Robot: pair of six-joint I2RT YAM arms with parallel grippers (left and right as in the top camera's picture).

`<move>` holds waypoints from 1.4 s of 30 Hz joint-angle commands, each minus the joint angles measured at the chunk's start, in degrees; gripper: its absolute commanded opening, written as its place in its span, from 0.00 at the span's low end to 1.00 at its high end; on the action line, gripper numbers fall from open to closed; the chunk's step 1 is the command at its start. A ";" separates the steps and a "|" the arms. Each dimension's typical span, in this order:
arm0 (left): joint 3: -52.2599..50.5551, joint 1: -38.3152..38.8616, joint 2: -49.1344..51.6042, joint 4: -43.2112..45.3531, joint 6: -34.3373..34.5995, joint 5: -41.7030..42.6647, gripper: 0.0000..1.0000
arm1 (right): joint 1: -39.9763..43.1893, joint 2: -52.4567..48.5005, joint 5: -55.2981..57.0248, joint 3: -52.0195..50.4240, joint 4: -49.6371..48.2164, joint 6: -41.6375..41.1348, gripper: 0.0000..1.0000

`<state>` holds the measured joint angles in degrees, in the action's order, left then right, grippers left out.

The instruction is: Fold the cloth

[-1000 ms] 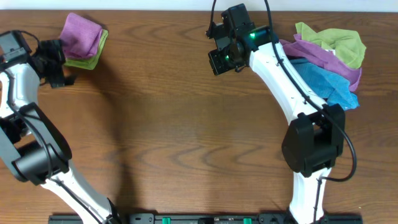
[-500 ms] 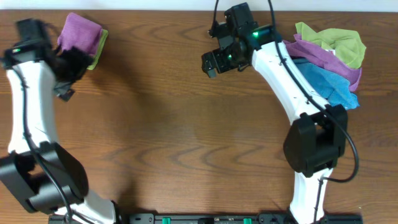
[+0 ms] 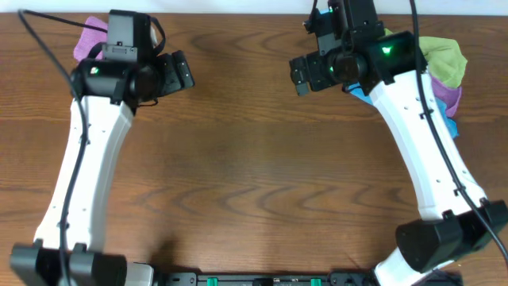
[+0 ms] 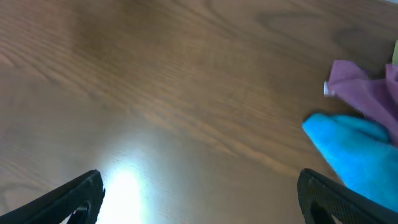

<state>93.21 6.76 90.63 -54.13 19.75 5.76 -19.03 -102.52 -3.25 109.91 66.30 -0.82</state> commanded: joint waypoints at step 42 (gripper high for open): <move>-42.49 15.02 -34.07 8.46 -1.66 -2.73 0.95 | -2.71 45.20 4.74 -60.98 -23.63 -4.90 0.99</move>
<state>49.80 21.61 56.25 -45.08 19.40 4.08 -21.52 -57.84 0.97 48.73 42.61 -5.02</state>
